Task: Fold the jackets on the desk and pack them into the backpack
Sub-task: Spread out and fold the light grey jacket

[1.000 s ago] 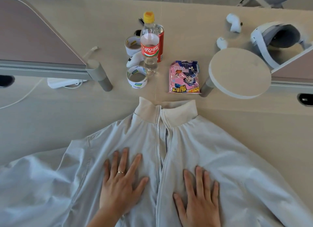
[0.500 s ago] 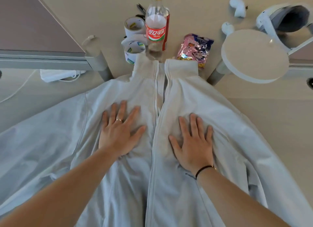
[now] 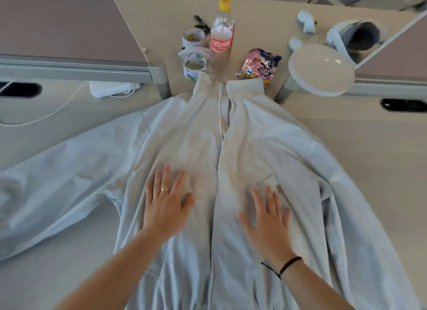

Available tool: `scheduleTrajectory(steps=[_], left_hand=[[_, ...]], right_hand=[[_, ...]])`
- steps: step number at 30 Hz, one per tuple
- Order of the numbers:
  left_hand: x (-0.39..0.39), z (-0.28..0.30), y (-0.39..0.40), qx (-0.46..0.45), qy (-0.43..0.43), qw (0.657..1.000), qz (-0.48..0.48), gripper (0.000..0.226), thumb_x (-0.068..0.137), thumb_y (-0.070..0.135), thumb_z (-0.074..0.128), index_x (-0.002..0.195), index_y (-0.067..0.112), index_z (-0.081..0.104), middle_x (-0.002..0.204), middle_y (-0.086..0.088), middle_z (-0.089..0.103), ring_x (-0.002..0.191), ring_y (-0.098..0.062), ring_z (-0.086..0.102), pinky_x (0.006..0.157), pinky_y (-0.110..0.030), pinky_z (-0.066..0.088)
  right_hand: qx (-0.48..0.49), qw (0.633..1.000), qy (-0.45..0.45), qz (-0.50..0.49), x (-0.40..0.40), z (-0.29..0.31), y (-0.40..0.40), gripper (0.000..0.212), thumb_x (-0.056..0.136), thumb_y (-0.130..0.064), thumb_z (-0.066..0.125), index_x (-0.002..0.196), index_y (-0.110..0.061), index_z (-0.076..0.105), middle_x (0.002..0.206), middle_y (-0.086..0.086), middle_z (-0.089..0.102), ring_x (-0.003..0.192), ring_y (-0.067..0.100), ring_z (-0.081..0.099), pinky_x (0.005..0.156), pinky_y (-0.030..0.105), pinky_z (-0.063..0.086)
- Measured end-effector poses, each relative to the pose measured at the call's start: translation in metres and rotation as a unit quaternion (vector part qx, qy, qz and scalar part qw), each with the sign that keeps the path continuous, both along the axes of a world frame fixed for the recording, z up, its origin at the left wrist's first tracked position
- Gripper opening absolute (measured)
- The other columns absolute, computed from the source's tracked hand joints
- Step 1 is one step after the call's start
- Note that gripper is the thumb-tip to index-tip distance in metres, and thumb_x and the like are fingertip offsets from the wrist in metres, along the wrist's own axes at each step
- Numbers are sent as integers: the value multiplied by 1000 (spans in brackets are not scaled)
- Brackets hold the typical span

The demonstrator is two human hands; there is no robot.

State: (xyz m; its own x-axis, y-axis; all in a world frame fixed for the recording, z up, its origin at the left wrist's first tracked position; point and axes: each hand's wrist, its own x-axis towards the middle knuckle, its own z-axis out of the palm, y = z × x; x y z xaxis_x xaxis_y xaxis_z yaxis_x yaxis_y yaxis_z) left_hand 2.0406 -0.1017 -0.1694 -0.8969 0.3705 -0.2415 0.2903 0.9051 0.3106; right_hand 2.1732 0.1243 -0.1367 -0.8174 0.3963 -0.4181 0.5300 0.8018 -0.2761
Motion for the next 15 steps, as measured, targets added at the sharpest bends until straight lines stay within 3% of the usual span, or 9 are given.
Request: scheduleTrajectory(steps=[4, 9, 13, 15], left_hand=[[77, 7, -53, 7, -17, 994, 106, 69, 96, 64, 41, 156, 38, 17, 168, -5, -5, 154, -22, -11, 124, -41, -9], [159, 7, -102, 8, -83, 974, 211, 72, 94, 59, 50, 152, 47, 11, 167, -9, 1, 153, -34, 7, 122, -53, 16], [184, 18, -106, 27, -75, 964, 254, 72, 91, 52, 60, 151, 46, 20, 163, -11, 18, 140, -41, 29, 110, -58, 33], [192, 25, -105, 31, -74, 953, 291, 67, 90, 52, 59, 148, 48, 25, 158, -10, 28, 134, -40, 34, 105, -58, 38]], right_hand=[[23, 999, -32, 33, 73, -12, -14, 82, 93, -75, 23, 159, -35, -5, 166, 0, -20, 150, 17, -28, 122, 51, -14], [58, 997, -16, 42, 124, -19, -2, 80, 92, -77, 17, 158, -35, 0, 167, 5, -11, 152, 21, -21, 122, 54, -9], [40, 998, 5, 45, 153, -17, 13, 76, 95, -69, 31, 158, -38, 1, 168, 5, -11, 153, 21, -17, 122, 48, -8], [43, 997, -12, 57, 175, -22, 26, 75, 96, -68, 26, 159, -38, -3, 167, 2, -14, 154, 24, -14, 124, 46, -4]])
